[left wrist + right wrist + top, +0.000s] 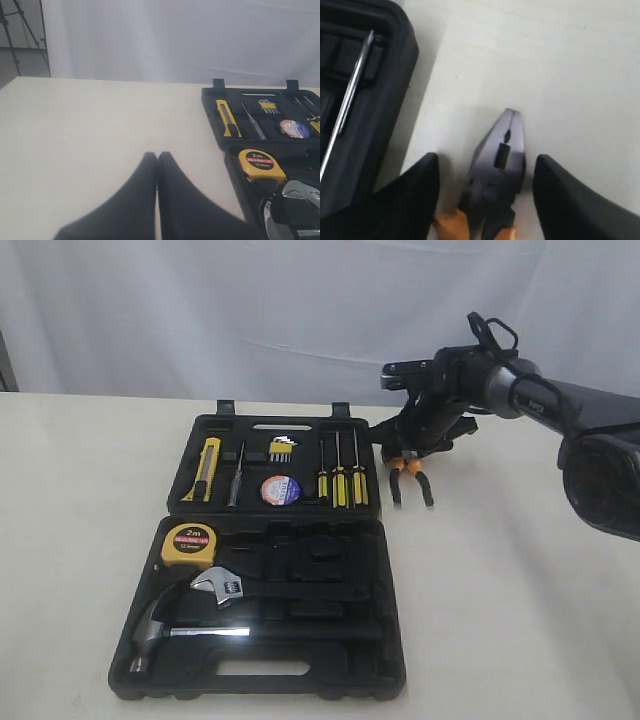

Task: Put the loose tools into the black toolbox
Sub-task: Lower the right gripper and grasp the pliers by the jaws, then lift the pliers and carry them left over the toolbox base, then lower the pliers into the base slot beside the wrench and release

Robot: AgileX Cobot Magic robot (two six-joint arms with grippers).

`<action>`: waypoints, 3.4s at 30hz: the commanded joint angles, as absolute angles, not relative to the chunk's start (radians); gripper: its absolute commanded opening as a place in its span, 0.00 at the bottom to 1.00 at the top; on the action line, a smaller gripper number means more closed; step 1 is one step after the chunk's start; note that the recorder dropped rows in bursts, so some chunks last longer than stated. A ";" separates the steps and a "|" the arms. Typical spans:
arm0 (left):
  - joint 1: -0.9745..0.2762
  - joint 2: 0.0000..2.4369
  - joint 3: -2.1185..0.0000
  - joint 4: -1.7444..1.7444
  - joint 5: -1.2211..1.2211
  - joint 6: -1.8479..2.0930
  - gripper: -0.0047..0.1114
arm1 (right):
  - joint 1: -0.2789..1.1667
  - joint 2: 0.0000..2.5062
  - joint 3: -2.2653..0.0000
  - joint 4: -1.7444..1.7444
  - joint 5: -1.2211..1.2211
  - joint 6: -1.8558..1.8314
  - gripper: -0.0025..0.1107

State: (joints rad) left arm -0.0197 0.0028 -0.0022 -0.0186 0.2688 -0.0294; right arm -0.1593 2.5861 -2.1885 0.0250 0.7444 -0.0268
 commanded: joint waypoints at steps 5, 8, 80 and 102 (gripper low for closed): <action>-0.022 0.000 0.000 -0.021 0.268 -0.030 0.04 | -0.219 2.585 -2.197 0.032 0.867 -0.049 0.09; -0.022 0.000 0.000 -0.021 0.268 -0.030 0.04 | -0.233 2.579 -2.197 0.032 0.947 -0.225 0.02; -0.022 0.000 0.000 -0.021 0.268 -0.030 0.04 | 0.229 2.358 -1.987 0.327 1.035 -1.218 0.02; -0.022 0.000 0.000 -0.021 0.268 -0.030 0.04 | 0.229 2.369 -1.987 0.226 1.024 -1.128 0.13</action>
